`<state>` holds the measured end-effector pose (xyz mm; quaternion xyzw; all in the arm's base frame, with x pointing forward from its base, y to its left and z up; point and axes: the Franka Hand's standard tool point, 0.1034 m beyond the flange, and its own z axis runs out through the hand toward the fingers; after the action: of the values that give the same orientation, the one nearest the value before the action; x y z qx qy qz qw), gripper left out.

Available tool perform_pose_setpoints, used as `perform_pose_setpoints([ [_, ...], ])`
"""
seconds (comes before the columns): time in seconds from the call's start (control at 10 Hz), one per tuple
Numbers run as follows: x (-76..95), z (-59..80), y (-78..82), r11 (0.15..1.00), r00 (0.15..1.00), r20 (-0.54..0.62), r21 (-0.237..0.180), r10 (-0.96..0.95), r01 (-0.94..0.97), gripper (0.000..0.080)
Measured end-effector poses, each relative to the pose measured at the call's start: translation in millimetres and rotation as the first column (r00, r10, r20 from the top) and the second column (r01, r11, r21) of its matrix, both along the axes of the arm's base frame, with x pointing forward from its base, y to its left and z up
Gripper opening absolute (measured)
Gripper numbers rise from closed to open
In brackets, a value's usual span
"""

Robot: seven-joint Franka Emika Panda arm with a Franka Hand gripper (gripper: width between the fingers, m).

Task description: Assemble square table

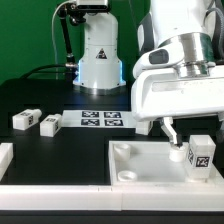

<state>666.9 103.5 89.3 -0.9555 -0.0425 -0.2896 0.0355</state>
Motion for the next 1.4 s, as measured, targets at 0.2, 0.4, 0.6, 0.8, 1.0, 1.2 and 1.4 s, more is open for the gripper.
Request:
perform_pose_setpoints([
  [0.2, 1.8, -1.4, 3.8, 1.0, 0.999, -0.048, 0.007, 0.001, -0.001, 0.0649],
  [0.4, 3.3, -3.0, 6.4, 1.0, 0.997, -0.081, 0.006, 0.012, -0.012, 0.0649],
  [0.6, 3.0, -5.2, 5.8, 1.0, 0.996, -0.093, 0.008, 0.009, -0.008, 0.0649],
  [0.8, 3.4, -5.2, 5.0, 1.0, 0.996, -0.093, 0.008, 0.007, -0.006, 0.0649],
  [1.0, 7.3, -2.9, 0.7, 1.0, 0.996, -0.094, 0.005, 0.003, -0.002, 0.0649],
  [1.2, 9.8, -1.5, -4.9, 1.0, 0.996, -0.093, 0.004, -0.005, 0.005, 0.0649],
  [1.4, 8.1, -3.2, -3.5, 1.0, 0.993, -0.116, 0.005, -0.001, 0.001, 0.0649],
])
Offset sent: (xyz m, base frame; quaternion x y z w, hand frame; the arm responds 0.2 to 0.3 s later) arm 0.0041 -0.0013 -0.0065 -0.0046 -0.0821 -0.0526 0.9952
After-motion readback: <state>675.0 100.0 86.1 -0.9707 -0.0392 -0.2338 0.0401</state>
